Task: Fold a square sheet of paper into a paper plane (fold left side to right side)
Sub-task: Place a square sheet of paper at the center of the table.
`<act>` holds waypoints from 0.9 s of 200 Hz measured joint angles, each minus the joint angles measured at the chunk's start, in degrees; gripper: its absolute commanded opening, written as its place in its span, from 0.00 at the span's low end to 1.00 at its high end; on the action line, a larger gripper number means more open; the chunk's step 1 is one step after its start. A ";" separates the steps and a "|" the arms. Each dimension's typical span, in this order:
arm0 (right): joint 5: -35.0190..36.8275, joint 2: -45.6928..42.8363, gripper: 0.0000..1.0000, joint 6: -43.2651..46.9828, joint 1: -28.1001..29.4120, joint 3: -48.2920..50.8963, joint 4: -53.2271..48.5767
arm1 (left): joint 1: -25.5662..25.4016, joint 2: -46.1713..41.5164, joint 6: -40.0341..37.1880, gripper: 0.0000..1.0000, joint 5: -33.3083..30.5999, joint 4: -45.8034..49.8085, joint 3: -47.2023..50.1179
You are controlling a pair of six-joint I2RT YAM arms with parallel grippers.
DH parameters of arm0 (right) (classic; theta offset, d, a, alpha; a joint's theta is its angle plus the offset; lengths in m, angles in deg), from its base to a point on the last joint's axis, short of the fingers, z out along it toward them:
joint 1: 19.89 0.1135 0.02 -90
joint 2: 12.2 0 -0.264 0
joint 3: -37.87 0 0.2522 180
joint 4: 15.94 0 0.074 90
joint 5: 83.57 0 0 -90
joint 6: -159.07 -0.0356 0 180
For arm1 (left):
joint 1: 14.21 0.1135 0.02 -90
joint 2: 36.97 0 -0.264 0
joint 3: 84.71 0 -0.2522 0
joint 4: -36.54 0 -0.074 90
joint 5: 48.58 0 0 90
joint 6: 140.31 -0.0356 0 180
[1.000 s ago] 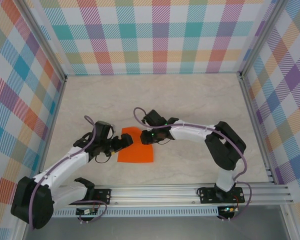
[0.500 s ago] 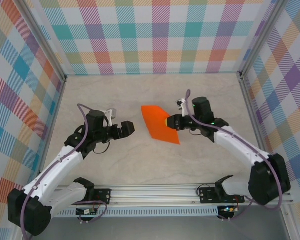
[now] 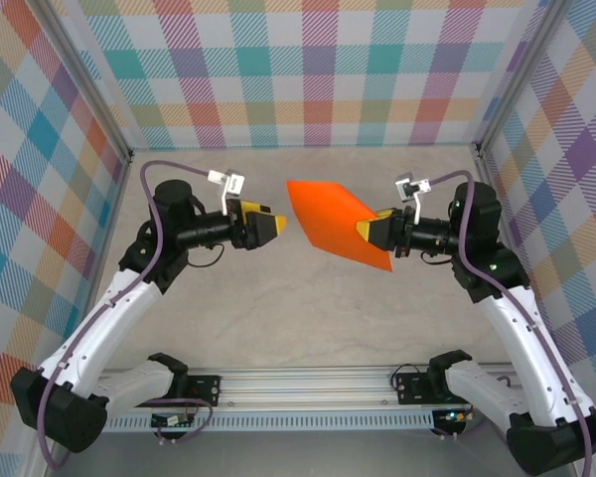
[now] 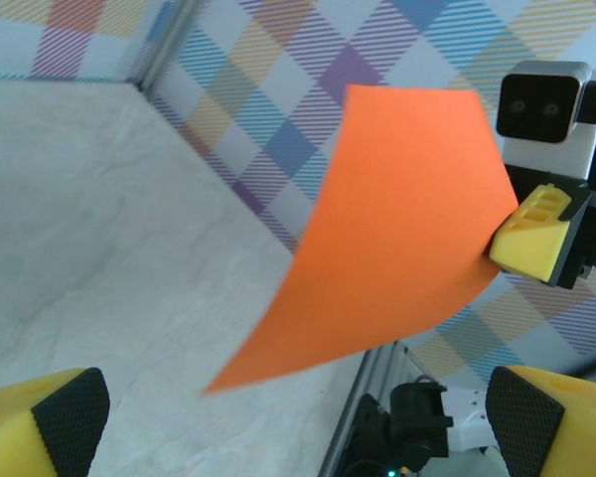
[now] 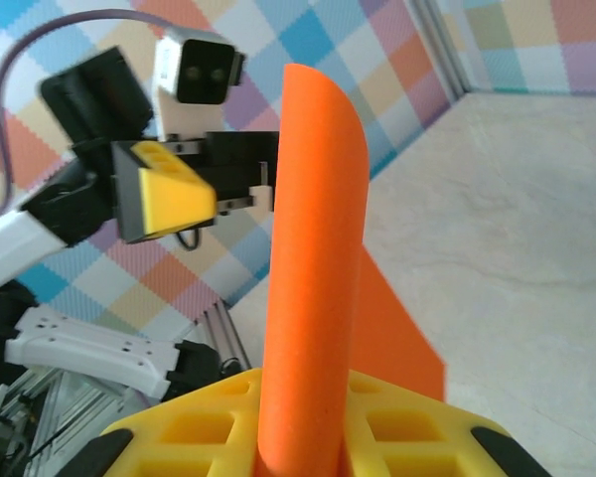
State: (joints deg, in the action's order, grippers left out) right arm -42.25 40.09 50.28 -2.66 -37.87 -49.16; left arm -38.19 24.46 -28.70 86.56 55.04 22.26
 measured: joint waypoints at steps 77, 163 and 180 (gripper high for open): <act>-3.02 -0.22 0.20 -5.92 0.00 -1.14 2.45 | -5.31 3.61 2.36 0.35 9.05 -9.44 -0.26; 9.51 0.48 0.84 -3.48 0.00 -0.48 -3.67 | -6.91 8.13 2.54 0.00 4.79 -7.15 -0.50; 18.34 0.52 1.00 -1.07 0.00 -0.59 -9.16 | -6.93 11.30 1.11 0.00 2.86 -3.08 -1.11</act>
State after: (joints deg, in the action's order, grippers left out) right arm -23.92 40.62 49.21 -2.66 -38.46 -58.32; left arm -45.12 35.76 -27.59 89.43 51.96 21.15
